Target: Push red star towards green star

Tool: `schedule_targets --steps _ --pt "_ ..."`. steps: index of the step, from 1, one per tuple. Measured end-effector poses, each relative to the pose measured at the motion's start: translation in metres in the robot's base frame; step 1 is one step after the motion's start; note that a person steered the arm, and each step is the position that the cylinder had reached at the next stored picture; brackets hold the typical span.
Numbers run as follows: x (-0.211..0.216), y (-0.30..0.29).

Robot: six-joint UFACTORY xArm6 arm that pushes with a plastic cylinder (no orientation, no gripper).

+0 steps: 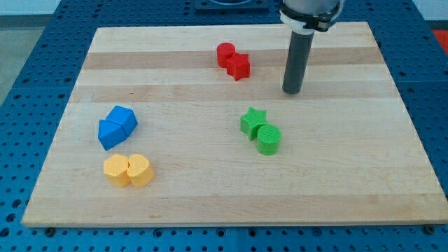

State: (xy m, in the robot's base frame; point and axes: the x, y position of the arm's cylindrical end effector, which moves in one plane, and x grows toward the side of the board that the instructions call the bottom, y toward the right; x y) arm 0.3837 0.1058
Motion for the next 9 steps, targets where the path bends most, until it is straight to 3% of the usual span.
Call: schedule_targets --steps 4,9 --pt "-0.095 -0.026" --pt "-0.106 -0.087"
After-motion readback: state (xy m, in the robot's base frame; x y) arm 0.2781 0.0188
